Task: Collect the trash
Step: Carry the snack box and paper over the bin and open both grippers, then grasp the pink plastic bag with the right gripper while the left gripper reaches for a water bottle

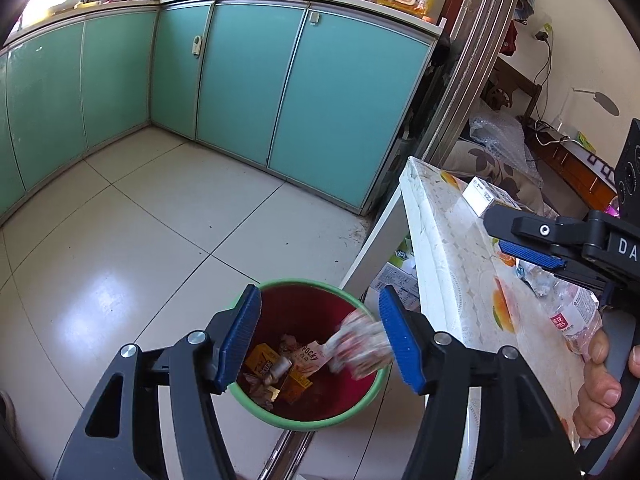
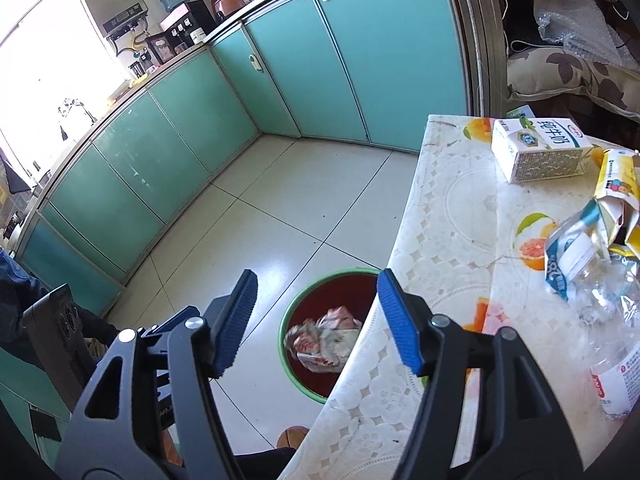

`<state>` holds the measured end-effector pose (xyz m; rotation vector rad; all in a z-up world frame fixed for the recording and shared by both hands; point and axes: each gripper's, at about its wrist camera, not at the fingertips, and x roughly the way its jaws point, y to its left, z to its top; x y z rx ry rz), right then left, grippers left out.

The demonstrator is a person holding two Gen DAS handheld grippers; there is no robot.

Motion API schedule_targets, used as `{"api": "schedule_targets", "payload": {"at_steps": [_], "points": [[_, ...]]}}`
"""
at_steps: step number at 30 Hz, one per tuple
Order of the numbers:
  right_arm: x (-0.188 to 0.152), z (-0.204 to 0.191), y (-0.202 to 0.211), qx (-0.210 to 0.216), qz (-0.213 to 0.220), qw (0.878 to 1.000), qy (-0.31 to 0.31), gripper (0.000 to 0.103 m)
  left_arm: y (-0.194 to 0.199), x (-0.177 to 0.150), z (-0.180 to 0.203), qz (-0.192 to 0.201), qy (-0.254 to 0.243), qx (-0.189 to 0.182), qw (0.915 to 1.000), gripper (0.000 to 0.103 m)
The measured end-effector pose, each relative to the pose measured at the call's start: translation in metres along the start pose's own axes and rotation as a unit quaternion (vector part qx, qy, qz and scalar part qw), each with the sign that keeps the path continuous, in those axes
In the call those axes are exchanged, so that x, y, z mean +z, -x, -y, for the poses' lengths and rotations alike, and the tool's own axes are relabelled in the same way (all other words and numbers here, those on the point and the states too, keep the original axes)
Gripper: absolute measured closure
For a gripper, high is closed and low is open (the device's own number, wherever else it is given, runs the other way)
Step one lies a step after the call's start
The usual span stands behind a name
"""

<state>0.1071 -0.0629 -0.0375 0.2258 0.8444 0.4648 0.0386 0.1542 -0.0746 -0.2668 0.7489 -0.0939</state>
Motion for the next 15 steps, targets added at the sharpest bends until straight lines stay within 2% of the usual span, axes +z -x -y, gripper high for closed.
{"api": "schedule_targets", "payload": {"at_steps": [3, 7, 12, 15], "points": [[-0.003, 0.005, 0.02, -0.004, 0.017, 1.0, 0.001, 0.042, 0.001, 0.003, 0.003, 0.002, 0.007, -0.009, 0.9999, 0.044], [-0.017, 0.014, 0.063, -0.033, 0.05, 0.998, 0.016, 0.04, 0.004, 0.007, 0.017, 0.012, -0.005, -0.02, 0.9997, 0.044], [-0.048, 0.051, 0.129, -0.127, 0.075, 0.988, 0.038, 0.035, 0.002, 0.011, 0.04, 0.012, -0.02, -0.031, 0.9992, 0.044], [-0.07, 0.084, 0.161, -0.193, 0.076, 0.978, 0.029, 0.034, 0.01, 0.009, 0.06, 0.018, -0.028, -0.06, 0.9976, 0.044]]}}
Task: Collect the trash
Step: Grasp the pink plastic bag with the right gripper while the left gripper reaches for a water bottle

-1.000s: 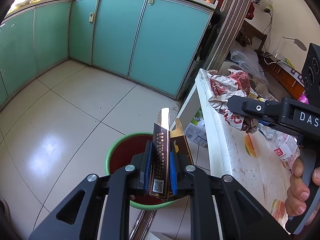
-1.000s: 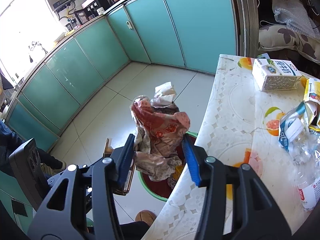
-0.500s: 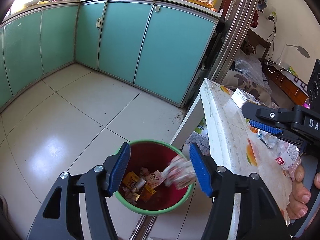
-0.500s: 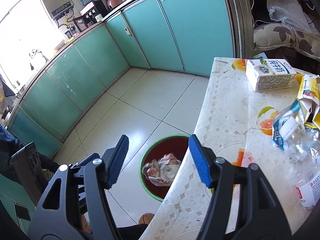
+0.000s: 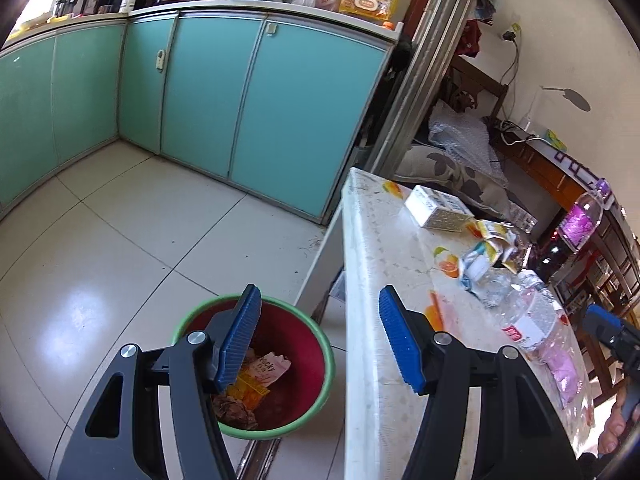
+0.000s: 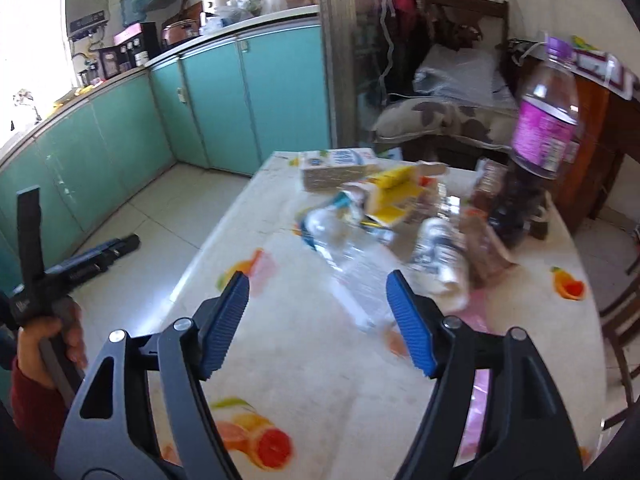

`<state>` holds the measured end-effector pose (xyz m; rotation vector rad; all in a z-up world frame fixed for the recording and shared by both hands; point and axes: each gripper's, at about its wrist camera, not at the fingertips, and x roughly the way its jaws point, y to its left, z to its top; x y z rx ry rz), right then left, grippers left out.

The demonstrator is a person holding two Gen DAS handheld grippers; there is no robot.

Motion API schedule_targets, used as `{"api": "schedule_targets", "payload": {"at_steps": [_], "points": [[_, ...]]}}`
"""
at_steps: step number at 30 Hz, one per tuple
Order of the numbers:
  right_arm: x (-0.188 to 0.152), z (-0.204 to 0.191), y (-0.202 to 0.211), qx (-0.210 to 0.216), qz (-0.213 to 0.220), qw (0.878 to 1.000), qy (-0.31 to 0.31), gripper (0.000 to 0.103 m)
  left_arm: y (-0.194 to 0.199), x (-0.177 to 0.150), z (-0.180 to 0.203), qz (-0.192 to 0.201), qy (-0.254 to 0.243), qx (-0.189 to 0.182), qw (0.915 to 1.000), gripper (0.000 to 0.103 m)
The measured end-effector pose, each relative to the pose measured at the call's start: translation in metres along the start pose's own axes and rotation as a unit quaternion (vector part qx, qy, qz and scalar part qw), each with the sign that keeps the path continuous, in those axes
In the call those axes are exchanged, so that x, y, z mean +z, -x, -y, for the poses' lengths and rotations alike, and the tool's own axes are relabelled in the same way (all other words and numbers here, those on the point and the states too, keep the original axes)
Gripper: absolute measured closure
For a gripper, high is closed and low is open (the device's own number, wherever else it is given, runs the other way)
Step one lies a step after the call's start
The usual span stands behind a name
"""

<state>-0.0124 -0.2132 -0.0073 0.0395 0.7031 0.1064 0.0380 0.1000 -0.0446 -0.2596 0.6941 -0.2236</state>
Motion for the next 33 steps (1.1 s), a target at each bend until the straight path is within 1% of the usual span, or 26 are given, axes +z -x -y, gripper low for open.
{"api": "schedule_targets", "payload": {"at_steps": [3, 5, 7, 8, 10, 11, 13, 14, 15, 16, 17, 19, 22, 25, 27, 29, 30, 32, 33], "points": [[-0.018, 0.036, 0.008, -0.043, -0.013, 0.999, -0.001, 0.032, 0.008, 0.0, 0.03, 0.009, -0.025, -0.022, 0.9994, 0.038], [-0.028, 0.059, 0.003, -0.06, -0.032, 0.998, -0.003, 0.026, 0.013, -0.001, 0.052, 0.013, -0.035, -0.043, 0.9984, 0.034], [-0.035, 0.075, -0.004, -0.075, -0.042, 0.996, -0.009, 0.023, 0.014, -0.003, 0.074, 0.009, -0.035, -0.068, 0.997, 0.032], [-0.039, 0.083, -0.01, -0.076, -0.051, 0.996, -0.01, 0.02, 0.013, -0.006, 0.087, 0.006, -0.035, -0.078, 0.9963, 0.032], [-0.049, 0.098, -0.025, -0.057, -0.075, 0.995, -0.008, 0.02, 0.007, -0.014, 0.114, -0.003, -0.036, -0.087, 0.9955, 0.028], [-0.052, 0.102, -0.033, -0.046, -0.085, 0.995, -0.007, 0.02, 0.001, -0.018, 0.127, -0.009, -0.039, -0.089, 0.9952, 0.026], [-0.059, 0.107, -0.037, -0.04, -0.09, 0.995, 0.0, 0.02, -0.015, -0.023, 0.154, -0.023, -0.047, -0.082, 0.9952, 0.021], [-0.061, 0.108, -0.037, -0.04, -0.086, 0.995, 0.003, 0.026, -0.025, -0.024, 0.167, -0.033, -0.049, -0.076, 0.9953, 0.021], [-0.066, 0.108, -0.034, -0.038, -0.084, 0.996, 0.008, 0.035, -0.035, -0.025, 0.177, -0.044, -0.047, -0.07, 0.9955, 0.021], [-0.068, 0.106, -0.031, -0.033, -0.083, 0.996, 0.017, 0.061, -0.045, -0.025, 0.187, -0.052, -0.04, -0.067, 0.9956, 0.021], [-0.068, 0.105, -0.028, -0.029, -0.08, 0.996, 0.028, 0.069, -0.052, -0.025, 0.196, -0.055, -0.03, -0.066, 0.9958, 0.021], [-0.069, 0.11, -0.022, -0.021, -0.07, 0.997, 0.028, 0.078, -0.065, -0.024, 0.209, -0.056, -0.005, -0.051, 0.9971, 0.019], [-0.072, 0.128, -0.019, -0.006, -0.068, 0.998, -0.01, 0.079, -0.08, -0.027, 0.223, -0.061, 0.031, -0.022, 0.9974, 0.017], [-0.073, 0.14, -0.014, -0.007, -0.06, 0.998, -0.031, 0.079, -0.093, -0.033, 0.234, -0.077, 0.042, 0.008, 0.9961, 0.016], [-0.072, 0.145, -0.01, -0.006, -0.052, 0.998, -0.043, 0.079, -0.099, -0.04, 0.237, -0.084, 0.053, 0.03, 0.9946, 0.016], [-0.071, 0.15, -0.007, 0.004, -0.045, 0.997, -0.055, 0.079, -0.104, -0.048, 0.234, -0.088, 0.074, 0.049, 0.9922, 0.016], [-0.071, 0.152, -0.005, 0.007, -0.04, 0.997, -0.059, 0.079, -0.105, -0.052, 0.233, -0.09, 0.087, 0.046, 0.9911, 0.017], [-0.07, 0.155, -0.001, 0.013, -0.03, 0.997, -0.067, 0.079, -0.106, -0.057, 0.229, -0.089, 0.113, 0.024, 0.9893, 0.022], [-0.07, 0.155, 0.001, 0.015, -0.026, 0.997, -0.068, 0.079, -0.105, -0.057, 0.23, -0.088, 0.115, 0.014, 0.9894, 0.031]]}}
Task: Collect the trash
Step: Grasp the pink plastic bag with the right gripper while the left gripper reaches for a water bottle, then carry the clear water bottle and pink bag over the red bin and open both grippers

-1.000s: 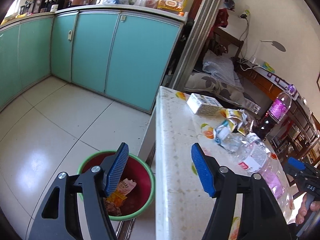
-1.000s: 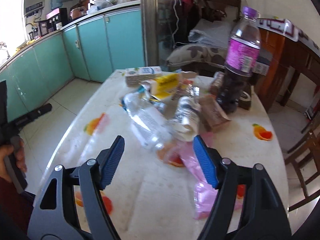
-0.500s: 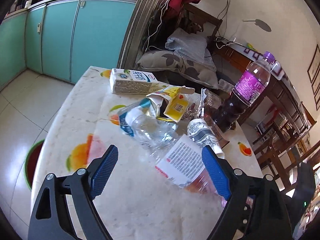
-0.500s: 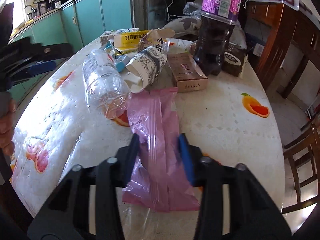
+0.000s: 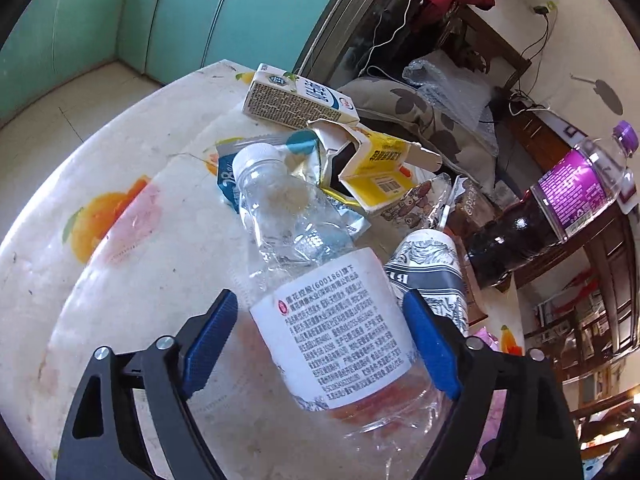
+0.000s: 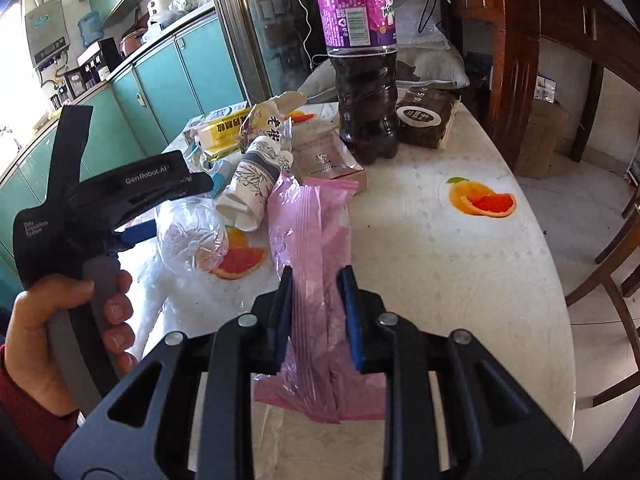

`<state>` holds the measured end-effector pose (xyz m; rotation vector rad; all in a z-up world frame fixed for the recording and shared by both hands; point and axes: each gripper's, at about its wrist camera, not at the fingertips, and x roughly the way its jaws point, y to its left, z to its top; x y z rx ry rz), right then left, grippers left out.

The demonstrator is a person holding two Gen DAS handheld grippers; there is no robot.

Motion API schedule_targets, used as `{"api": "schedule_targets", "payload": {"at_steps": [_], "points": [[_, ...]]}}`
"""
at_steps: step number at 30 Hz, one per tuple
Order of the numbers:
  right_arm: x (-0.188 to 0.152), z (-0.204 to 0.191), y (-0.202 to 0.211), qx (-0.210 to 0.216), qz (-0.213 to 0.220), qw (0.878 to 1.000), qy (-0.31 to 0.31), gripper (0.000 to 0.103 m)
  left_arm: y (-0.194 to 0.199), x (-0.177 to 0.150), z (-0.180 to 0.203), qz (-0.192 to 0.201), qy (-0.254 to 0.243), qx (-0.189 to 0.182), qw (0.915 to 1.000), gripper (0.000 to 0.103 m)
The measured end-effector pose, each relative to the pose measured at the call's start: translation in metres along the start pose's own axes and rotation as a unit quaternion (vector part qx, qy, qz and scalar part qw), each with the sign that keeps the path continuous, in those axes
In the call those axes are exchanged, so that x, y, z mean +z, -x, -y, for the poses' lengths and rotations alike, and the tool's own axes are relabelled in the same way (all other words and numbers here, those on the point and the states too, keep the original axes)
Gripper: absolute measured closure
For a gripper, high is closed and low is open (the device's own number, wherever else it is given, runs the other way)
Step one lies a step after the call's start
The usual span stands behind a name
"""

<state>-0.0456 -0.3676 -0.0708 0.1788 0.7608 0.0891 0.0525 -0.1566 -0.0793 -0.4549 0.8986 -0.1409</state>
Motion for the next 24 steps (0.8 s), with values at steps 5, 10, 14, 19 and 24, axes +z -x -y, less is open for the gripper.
{"api": "schedule_targets", "payload": {"at_steps": [5, 10, 14, 19, 24], "points": [[0.003, -0.004, 0.01, 0.011, 0.023, 1.0, 0.001, 0.079, 0.013, -0.005, 0.014, 0.003, -0.078, -0.01, 0.9969, 0.047], [0.007, -0.01, 0.015, 0.04, 0.039, 0.998, -0.013, 0.079, 0.045, -0.006, 0.002, 0.0, -0.124, -0.03, 0.9918, 0.05], [0.005, -0.02, 0.013, 0.046, 0.039, 0.998, -0.007, 0.079, 0.086, -0.004, -0.017, 0.03, -0.161, -0.047, 0.9854, 0.05], [0.004, -0.03, 0.024, 0.042, 0.064, 0.997, -0.02, 0.079, 0.117, 0.008, -0.042, 0.067, -0.21, -0.052, 0.974, 0.05], [0.009, -0.041, 0.041, 0.017, 0.102, 0.994, -0.045, 0.079, 0.127, 0.027, -0.05, 0.096, -0.268, -0.064, 0.9566, 0.049]]}}
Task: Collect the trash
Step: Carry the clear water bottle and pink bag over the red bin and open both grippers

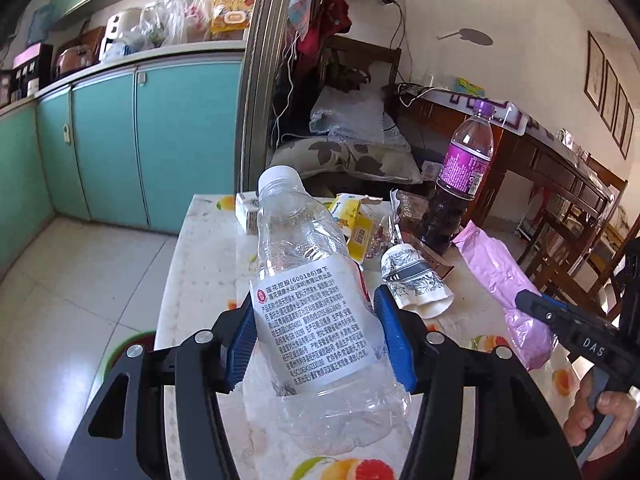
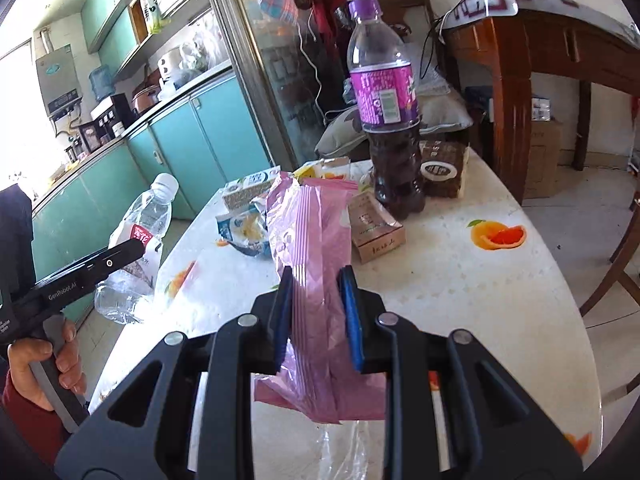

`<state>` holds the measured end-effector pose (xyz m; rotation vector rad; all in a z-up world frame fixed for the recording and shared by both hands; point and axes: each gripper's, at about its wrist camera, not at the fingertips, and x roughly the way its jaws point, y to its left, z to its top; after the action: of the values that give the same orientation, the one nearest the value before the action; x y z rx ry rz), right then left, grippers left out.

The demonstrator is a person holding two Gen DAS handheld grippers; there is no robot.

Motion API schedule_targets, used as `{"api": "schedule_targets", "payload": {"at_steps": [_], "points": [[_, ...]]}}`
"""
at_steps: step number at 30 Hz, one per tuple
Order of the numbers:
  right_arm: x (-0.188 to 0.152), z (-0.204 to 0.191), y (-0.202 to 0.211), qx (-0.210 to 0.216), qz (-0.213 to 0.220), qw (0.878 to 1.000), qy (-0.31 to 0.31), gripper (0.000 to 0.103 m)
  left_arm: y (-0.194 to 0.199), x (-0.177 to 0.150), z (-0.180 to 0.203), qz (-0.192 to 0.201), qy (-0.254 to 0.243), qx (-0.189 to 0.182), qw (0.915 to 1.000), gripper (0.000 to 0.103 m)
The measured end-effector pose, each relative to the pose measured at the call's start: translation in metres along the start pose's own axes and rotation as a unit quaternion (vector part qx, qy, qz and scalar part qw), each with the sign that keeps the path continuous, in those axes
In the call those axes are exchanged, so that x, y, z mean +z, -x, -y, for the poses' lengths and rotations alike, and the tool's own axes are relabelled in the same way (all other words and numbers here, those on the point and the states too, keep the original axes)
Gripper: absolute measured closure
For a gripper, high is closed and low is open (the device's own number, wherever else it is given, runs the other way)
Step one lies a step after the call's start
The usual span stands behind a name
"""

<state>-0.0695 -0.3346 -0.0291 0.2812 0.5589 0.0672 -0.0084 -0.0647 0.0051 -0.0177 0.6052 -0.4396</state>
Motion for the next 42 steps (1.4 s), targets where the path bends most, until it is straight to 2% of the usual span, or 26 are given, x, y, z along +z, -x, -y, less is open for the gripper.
{"api": "schedule_targets", "payload": {"at_steps": [4, 11, 14, 17, 19, 23, 24, 25, 26, 30, 37, 39, 42], "points": [[0.001, -0.012, 0.004, -0.008, 0.017, 1.0, -0.019, 0.079, 0.004, 0.001, -0.01, 0.025, -0.034, 0.012, 0.999, 0.049], [0.006, -0.047, -0.008, -0.012, 0.03, 0.999, -0.002, 0.079, 0.007, -0.011, -0.039, 0.037, -0.016, 0.016, 0.9991, 0.049], [0.005, -0.063, -0.023, -0.004, 0.017, 1.0, 0.005, 0.079, 0.006, -0.015, -0.045, 0.033, -0.02, 0.019, 0.9991, 0.05], [0.002, -0.078, -0.033, 0.005, 0.008, 1.0, 0.013, 0.079, 0.007, -0.016, -0.052, 0.031, -0.013, 0.017, 0.9993, 0.062], [0.002, -0.087, -0.037, 0.01, 0.006, 1.0, 0.018, 0.079, 0.01, -0.016, -0.055, 0.033, -0.015, 0.02, 0.9991, 0.075], [0.003, -0.101, -0.042, 0.013, 0.004, 0.999, 0.033, 0.079, 0.013, -0.016, -0.06, 0.032, -0.015, 0.016, 0.9993, 0.076], [0.003, -0.104, -0.043, 0.013, 0.004, 0.999, 0.034, 0.079, 0.013, -0.017, -0.062, 0.029, -0.013, 0.017, 0.9993, 0.07], [0.003, -0.105, -0.043, 0.015, 0.004, 0.999, 0.033, 0.079, 0.012, -0.017, -0.066, 0.025, -0.009, 0.018, 0.9995, 0.043], [0.003, -0.106, -0.042, 0.015, 0.004, 0.999, 0.032, 0.079, 0.011, -0.019, -0.071, 0.024, 0.002, 0.018, 0.9995, 0.03], [0.002, -0.107, -0.042, 0.016, 0.001, 0.999, 0.031, 0.079, -0.001, -0.027, -0.092, -0.013, 0.066, -0.027, 0.9974, 0.031], [-0.002, -0.112, -0.042, 0.023, -0.005, 0.999, 0.035, 0.079, -0.008, -0.039, -0.111, -0.042, 0.119, -0.022, 0.9918, 0.024], [-0.003, -0.113, -0.043, 0.026, -0.005, 0.999, 0.034, 0.079, -0.017, -0.042, -0.113, -0.067, 0.126, -0.018, 0.9896, 0.024], [-0.003, -0.114, -0.043, 0.03, -0.007, 0.999, 0.034, 0.079, -0.023, -0.043, -0.104, -0.103, 0.099, -0.051, 0.9884, 0.024]]}}
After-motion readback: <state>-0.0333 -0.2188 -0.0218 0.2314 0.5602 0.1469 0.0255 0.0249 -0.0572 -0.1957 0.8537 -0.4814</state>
